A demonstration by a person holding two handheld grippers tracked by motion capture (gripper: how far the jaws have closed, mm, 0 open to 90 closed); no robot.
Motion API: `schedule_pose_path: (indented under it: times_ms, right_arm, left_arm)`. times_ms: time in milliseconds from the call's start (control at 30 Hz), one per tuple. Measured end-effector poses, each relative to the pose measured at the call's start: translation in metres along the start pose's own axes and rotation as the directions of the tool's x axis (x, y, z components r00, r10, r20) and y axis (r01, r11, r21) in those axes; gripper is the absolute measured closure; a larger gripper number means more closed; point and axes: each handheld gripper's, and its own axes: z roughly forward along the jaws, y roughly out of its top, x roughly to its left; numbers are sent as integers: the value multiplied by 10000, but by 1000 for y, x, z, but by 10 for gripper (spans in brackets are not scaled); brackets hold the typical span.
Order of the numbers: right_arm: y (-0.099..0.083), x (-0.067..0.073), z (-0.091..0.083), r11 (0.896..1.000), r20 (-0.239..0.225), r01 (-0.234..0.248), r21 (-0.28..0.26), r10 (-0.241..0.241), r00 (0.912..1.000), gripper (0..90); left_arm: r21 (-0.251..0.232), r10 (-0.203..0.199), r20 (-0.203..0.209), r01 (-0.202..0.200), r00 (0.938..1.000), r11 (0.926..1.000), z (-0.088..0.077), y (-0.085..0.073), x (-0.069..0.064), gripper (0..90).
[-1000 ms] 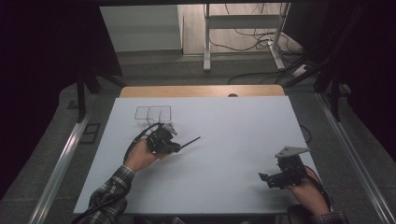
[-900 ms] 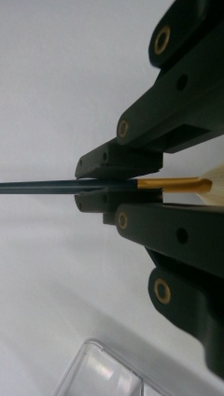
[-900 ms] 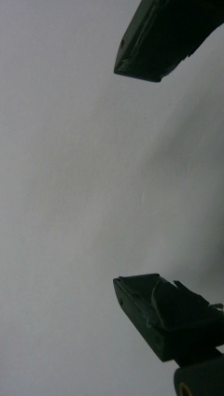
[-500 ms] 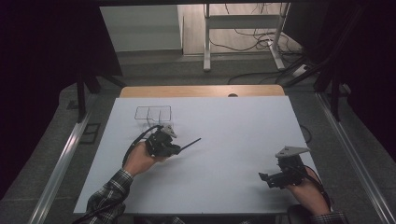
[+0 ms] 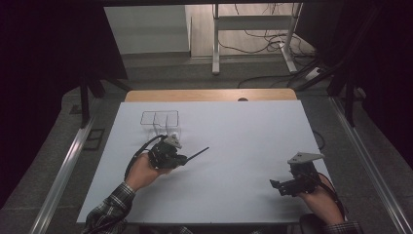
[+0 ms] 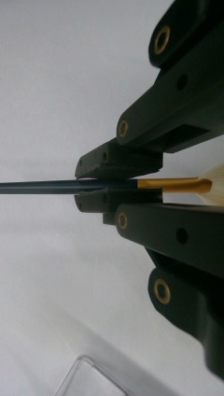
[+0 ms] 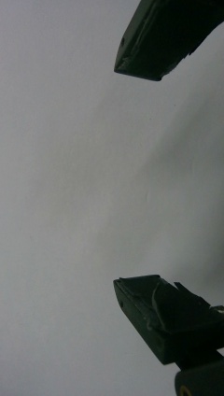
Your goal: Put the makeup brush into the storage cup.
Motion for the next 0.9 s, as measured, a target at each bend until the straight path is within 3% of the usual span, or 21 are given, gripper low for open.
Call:
schedule_pose_path:
  times_ms: [667, 900]
  right_arm:
    - [3, 4, 0, 9998, 70, 168, -142, -167, 9998, 0]
    - [9, 11, -1, 9982, 3, 472, -380, -473, 9989, 0]
  left_arm:
    - [-335, 95, 241, -87, 9997, 9994, -9, -12, -24, 830]
    - [-426, 111, 387, -94, 9992, 9990, -10, -17, -39, 830]
